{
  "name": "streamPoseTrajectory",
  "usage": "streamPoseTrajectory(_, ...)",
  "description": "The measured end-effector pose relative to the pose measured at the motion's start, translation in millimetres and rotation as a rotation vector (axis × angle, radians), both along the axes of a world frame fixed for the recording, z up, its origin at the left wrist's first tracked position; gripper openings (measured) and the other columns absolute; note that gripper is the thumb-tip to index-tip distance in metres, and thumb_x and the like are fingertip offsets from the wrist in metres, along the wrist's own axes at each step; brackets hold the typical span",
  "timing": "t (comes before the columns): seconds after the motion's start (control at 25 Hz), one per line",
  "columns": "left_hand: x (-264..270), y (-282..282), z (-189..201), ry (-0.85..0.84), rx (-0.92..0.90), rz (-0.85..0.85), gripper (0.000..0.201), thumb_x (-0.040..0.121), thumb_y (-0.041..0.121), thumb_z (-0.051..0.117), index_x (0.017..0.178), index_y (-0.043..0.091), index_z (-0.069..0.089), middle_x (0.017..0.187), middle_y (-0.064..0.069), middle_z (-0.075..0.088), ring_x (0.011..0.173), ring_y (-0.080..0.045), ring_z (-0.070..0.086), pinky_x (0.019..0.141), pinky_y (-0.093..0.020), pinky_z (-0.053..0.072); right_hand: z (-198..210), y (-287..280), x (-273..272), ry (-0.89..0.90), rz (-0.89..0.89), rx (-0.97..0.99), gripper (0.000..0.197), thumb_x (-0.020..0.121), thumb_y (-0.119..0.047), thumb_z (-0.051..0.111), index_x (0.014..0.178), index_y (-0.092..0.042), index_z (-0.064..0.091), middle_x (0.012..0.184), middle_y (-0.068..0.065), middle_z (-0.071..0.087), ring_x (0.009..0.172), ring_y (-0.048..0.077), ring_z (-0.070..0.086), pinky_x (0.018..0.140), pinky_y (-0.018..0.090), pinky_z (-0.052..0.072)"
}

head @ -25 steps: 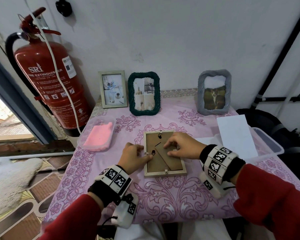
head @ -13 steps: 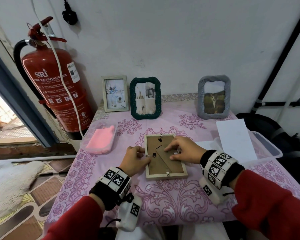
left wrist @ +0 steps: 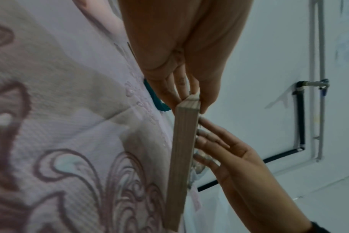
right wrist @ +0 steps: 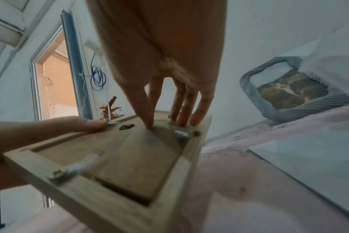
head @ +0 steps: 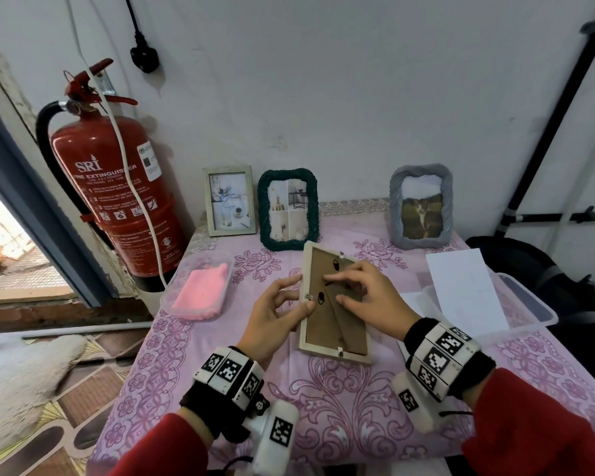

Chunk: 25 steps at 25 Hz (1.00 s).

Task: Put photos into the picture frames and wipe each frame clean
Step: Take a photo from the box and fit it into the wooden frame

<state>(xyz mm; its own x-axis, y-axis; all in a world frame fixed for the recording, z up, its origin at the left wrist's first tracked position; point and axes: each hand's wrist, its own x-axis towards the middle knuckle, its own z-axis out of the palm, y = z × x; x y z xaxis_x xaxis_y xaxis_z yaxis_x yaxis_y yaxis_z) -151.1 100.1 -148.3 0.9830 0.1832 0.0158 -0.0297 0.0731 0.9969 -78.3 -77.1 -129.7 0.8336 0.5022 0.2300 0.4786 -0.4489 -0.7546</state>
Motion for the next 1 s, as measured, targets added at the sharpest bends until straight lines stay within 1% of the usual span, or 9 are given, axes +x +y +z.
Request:
streamPoseTrajectory(0.08, -0.4, -4.5, 6.6, -0.052, -0.035, -0.018, 0.054, 0.081, 0.002, 0.066, 0.130, 0.016, 0.048, 0.106, -0.022, 0.060, 0.075, -0.018, 0.065, 0.064, -0.026, 0.054, 7.8, 3.6, -3.0, -0.032, -0.041, 0.088, 0.036, 0.084, -0.008, 0.065, 0.118, -0.021, 0.065, 0.110, 0.005, 0.046, 0.106, 0.012, 0.047, 0.096, 0.017, 0.037)
streamPoseTrajectory(0.2, 1.5, -9.4, 13.3, -0.114, -0.051, -0.037, 0.057, 0.081, 0.000, 0.066, 0.132, 0.017, 0.049, 0.102, -0.005, 0.062, 0.069, -0.010, 0.066, 0.058, -0.015, 0.049, 20.4, 9.4, -9.1, -0.060, -0.083, 0.186, 0.036, 0.085, -0.013, 0.065, 0.119, -0.026, 0.063, 0.114, 0.003, 0.047, 0.107, 0.006, 0.045, 0.094, 0.011, 0.036)
streamPoseTrajectory(0.36, 3.4, -12.7, 22.0, -0.213, -0.024, -0.065, 0.052, 0.080, 0.001, 0.068, 0.125, 0.021, 0.054, 0.102, 0.001, 0.065, 0.064, -0.010, 0.065, 0.058, -0.016, 0.049, 37.3, 14.7, -16.1, -0.024, -0.113, 0.318, 0.035, 0.087, -0.019, 0.064, 0.120, -0.029, 0.062, 0.118, 0.000, 0.054, 0.113, 0.008, 0.051, 0.102, 0.030, 0.043)
streamPoseTrajectory(0.44, 4.2, -14.1, 25.0, -0.253, 0.005, -0.066, 0.052, 0.079, 0.001, 0.069, 0.123, 0.025, 0.055, 0.102, 0.003, 0.067, 0.067, -0.014, 0.065, 0.061, -0.018, 0.051, 46.0, 17.6, -17.8, 0.015, -0.116, 0.421, 0.034, 0.087, -0.020, 0.065, 0.120, -0.025, 0.062, 0.119, -0.001, 0.060, 0.113, 0.009, 0.056, 0.100, 0.033, 0.047)
streamPoseTrajectory(0.56, 6.2, -18.4, 28.6, -0.316, 0.065, -0.050, 0.054, 0.077, -0.004, 0.070, 0.122, 0.023, 0.056, 0.102, 0.006, 0.068, 0.072, -0.013, 0.067, 0.067, -0.020, 0.055, 56.3, 20.9, -17.1, 0.057, -0.119, 0.582, 0.032, 0.084, -0.015, 0.068, 0.115, -0.017, 0.062, 0.112, -0.001, 0.067, 0.106, 0.011, 0.063, 0.096, 0.033, 0.052)
streamPoseTrajectory(0.64, 7.4, -22.0, 30.4, -0.341, 0.099, -0.047, 0.052, 0.077, -0.007, 0.069, 0.119, 0.021, 0.056, 0.099, 0.013, 0.067, 0.073, -0.010, 0.067, 0.065, -0.019, 0.054, 59.2, 22.6, -15.4, 0.093, -0.146, 0.636, 0.033, 0.080, -0.014, 0.072, 0.111, -0.016, 0.060, 0.109, 0.001, 0.067, 0.102, 0.015, 0.065, 0.092, 0.034, 0.054)
streamPoseTrajectory(0.84, 5.8, -27.8, 29.6, -0.319, 0.252, -0.007, 0.044, 0.079, 0.006, 0.071, 0.115, 0.027, 0.058, 0.111, 0.007, 0.061, 0.081, -0.018, 0.061, 0.059, -0.028, 0.056, 60.0, 24.3, -13.9, 0.166, -0.196, 0.767, 0.029, 0.080, -0.010, 0.071, 0.102, -0.012, 0.051, 0.101, 0.009, 0.066, 0.092, 0.024, 0.069, 0.082, 0.041, 0.058)
streamPoseTrajectory(0.92, 4.3, -29.1, 28.9, -0.334, 0.323, -0.008, 0.047, 0.078, 0.010, 0.073, 0.119, 0.029, 0.057, 0.112, 0.008, 0.061, 0.087, -0.016, 0.061, 0.065, -0.031, 0.058, 59.0, 23.8, -14.8, 0.169, -0.175, 0.791, 0.026, 0.084, -0.007, 0.066, 0.101, -0.012, 0.048, 0.100, 0.008, 0.066, 0.091, 0.025, 0.069, 0.079, 0.036, 0.058)
streamPoseTrajectory(1.0, 3.7, -29.9, 28.9, -0.366, 0.403, -0.040, 0.055, 0.079, 0.011, 0.072, 0.126, 0.031, 0.053, 0.114, 0.011, 0.060, 0.095, -0.009, 0.062, 0.074, -0.030, 0.057, 58.9, 22.1, -14.8, 0.173, -0.155, 0.795, 0.024, 0.087, -0.005, 0.061, 0.103, -0.013, 0.045, 0.099, 0.004, 0.067, 0.089, 0.019, 0.070, 0.075, 0.029, 0.058)
